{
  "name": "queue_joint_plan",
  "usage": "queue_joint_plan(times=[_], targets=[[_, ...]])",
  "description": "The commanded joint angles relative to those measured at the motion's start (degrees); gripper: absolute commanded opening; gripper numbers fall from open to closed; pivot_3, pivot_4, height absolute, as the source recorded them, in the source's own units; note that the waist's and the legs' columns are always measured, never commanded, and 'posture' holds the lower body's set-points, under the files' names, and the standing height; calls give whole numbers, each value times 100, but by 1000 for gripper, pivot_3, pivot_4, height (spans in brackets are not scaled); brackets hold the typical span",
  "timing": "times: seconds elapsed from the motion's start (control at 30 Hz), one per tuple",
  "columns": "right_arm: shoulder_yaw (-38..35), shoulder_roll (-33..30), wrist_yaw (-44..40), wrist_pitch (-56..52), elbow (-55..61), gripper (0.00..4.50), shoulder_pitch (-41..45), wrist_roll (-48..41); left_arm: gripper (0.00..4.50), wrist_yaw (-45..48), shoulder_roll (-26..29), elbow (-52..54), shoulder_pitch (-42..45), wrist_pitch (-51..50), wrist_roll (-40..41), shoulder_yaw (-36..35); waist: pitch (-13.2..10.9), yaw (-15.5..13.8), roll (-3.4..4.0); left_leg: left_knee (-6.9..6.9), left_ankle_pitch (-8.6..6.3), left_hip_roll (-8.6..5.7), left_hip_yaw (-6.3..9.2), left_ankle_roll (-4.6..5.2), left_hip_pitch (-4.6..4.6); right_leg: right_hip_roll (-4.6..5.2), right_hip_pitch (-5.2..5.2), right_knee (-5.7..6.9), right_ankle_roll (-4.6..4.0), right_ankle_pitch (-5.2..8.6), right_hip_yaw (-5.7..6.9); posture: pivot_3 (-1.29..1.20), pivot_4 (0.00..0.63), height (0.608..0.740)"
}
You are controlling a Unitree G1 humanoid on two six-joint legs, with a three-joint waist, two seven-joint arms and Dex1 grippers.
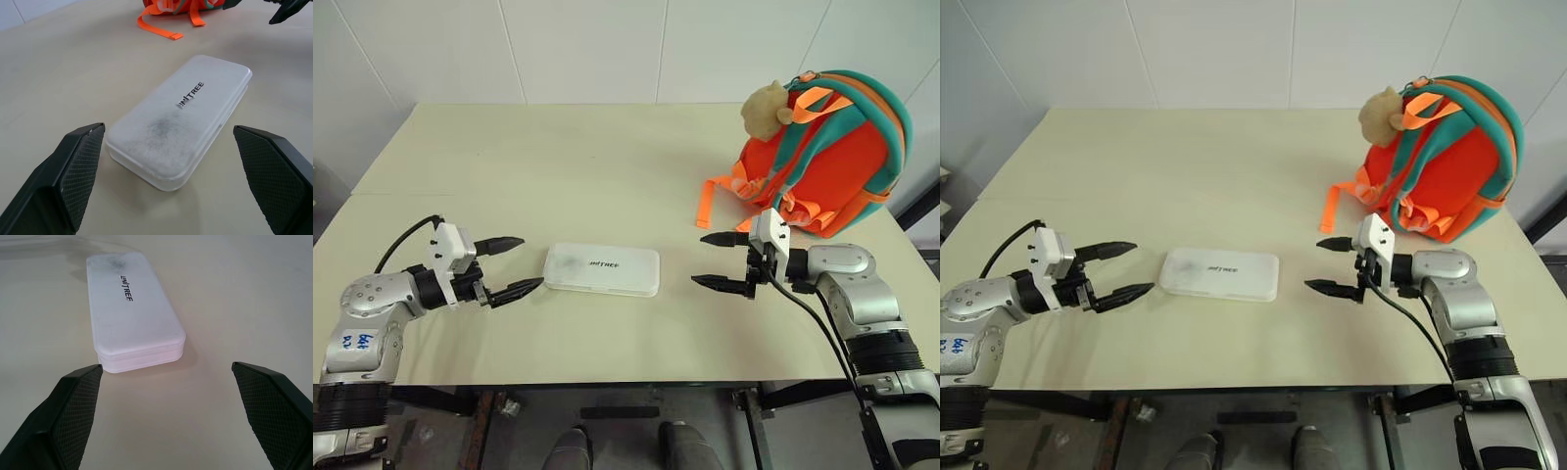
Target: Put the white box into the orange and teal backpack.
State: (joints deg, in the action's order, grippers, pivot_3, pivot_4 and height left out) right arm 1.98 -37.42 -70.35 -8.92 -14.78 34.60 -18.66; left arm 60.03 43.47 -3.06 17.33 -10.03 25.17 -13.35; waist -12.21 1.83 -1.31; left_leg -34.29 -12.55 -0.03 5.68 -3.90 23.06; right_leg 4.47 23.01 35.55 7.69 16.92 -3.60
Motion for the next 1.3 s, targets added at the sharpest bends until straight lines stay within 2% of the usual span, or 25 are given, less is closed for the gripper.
queue_joint_plan(times=[0.03, 0.33, 0.37, 0.47, 0.63, 0.8, 1.07, 1.3], targets=[[-120, 5, 65, 123, 56, 4471, 115, 6, 4500, 11, 28, 139, 69, 80, 59, -89, 0, -2, 0, 0, 0, 0, 0, 0, 0, 0, 1, 0, 0, 0, 0, 0, 150, 740], [52, 307, 65, 87, 32, 4471, 252, 45, 4500, -60, 36, -19, 2, 323, -17, -166, 0, -9, 0, -7, 1, -1, 0, -1, 0, 0, 1, 7, 0, 0, -1, 0, 150, 740], [97, 365, 46, 171, -119, 4295, 292, 96, 4314, -29, 90, -112, -18, 440, -82, -195, 0, -5, 0, -7, 1, -1, 0, -1, 0, 0, 1, 7, 0, 0, -1, 0, 150, 740], [170, 530, 34, 367, -510, 3587, 371, 200, 3636, 18, 208, -366, -145, 717, -215, -273, 0, 31, 0, -7, 2, 0, 0, -2, -4, -2, 1, 11, 0, 0, -1, 0, 150, 740], [227, 749, 95, 1014, -1443, 1841, 565, 520, 2066, -309, 158, -1022, -33, 931, -277, -475, 0, 16, 0, -8, 2, 0, 0, -2, -4, -2, 1, 13, -2, 1, -1, 0, 150, 740], [236, 840, 84, 1230, -1708, 122, 672, 657, 483, -477, 49, -1550, 208, 1169, -617, -164, 0, -12, 0, -10, 2, -1, 0, -2, -4, -2, 1, 17, -1, 1, -1, 0, 150, 740], [354, 1049, 233, 1229, -1908, 20, 722, 922, 469, -568, -428, -2210, 885, 1461, -1182, 557, 0, -11, 0, -21, 4, -3, 0, -5, -4, -2, 1, 30, 0, 0, -1, 0, 150, 740], [345, 1248, 365, 1180, -1945, 20, 686, 923, 469, -566, -742, -2558, 1218, 1622, -1336, 814, 0, 28, 0, -33, 4, -3, 1, -6, -3, -4, 2, 42, 1, -1, -2, 0, 150, 740]])
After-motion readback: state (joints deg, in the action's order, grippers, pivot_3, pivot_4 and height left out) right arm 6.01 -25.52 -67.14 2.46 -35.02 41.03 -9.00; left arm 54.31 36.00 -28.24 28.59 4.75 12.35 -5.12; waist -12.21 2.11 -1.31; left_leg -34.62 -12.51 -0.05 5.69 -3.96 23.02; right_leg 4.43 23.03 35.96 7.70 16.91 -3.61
